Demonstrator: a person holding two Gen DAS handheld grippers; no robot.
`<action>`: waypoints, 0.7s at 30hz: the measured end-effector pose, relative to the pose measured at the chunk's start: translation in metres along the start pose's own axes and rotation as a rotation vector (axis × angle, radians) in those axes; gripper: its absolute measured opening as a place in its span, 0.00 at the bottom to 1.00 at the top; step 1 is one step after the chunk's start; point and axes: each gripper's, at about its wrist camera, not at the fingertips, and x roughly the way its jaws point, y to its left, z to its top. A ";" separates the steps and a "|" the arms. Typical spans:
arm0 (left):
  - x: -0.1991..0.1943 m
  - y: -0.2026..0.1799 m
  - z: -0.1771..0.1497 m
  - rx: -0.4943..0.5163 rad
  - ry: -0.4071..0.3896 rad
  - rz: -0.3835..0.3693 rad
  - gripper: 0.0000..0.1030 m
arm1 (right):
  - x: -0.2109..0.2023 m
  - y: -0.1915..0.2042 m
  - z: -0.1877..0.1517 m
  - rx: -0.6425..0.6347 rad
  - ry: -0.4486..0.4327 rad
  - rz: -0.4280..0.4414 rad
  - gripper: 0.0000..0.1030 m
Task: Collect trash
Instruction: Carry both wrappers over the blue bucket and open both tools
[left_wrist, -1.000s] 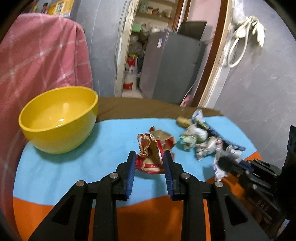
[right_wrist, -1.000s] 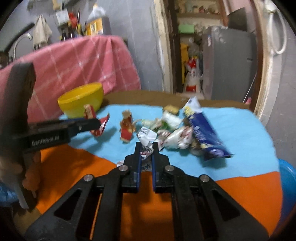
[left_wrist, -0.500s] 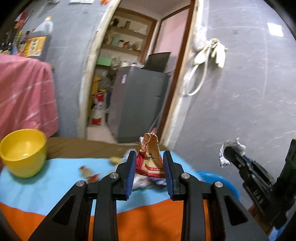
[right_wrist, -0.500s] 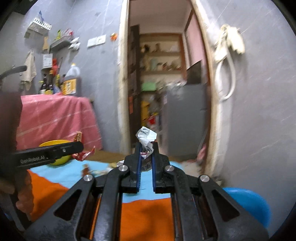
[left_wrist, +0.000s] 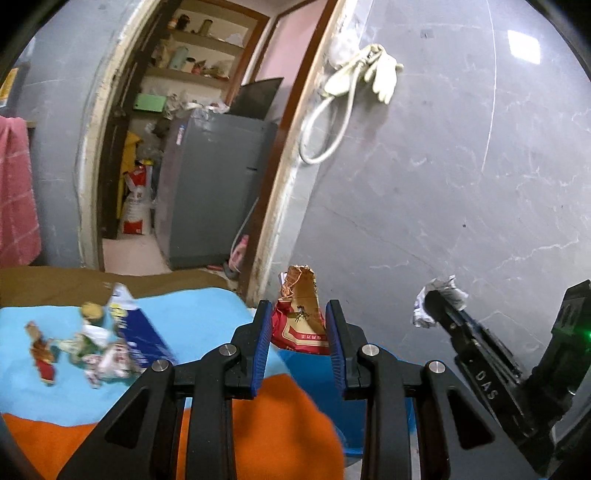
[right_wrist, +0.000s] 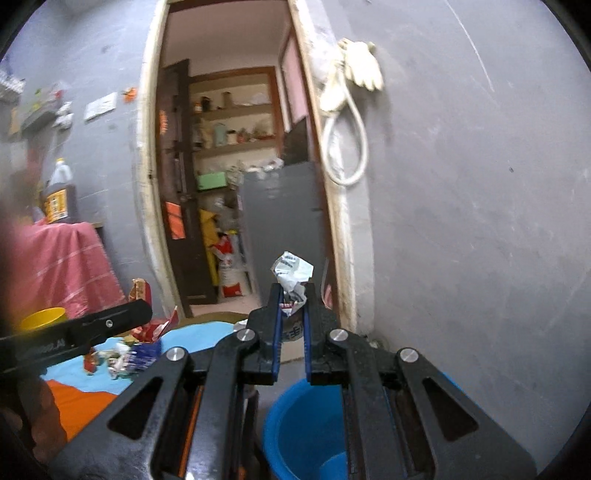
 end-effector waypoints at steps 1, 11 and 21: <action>0.004 -0.004 0.000 0.004 0.010 -0.007 0.24 | 0.002 -0.004 -0.001 0.008 0.015 -0.009 0.27; 0.054 -0.025 -0.016 0.021 0.135 -0.033 0.25 | 0.015 -0.027 -0.014 0.046 0.116 -0.054 0.30; 0.089 -0.013 -0.035 -0.067 0.260 -0.053 0.26 | 0.031 -0.040 -0.023 0.073 0.209 -0.094 0.41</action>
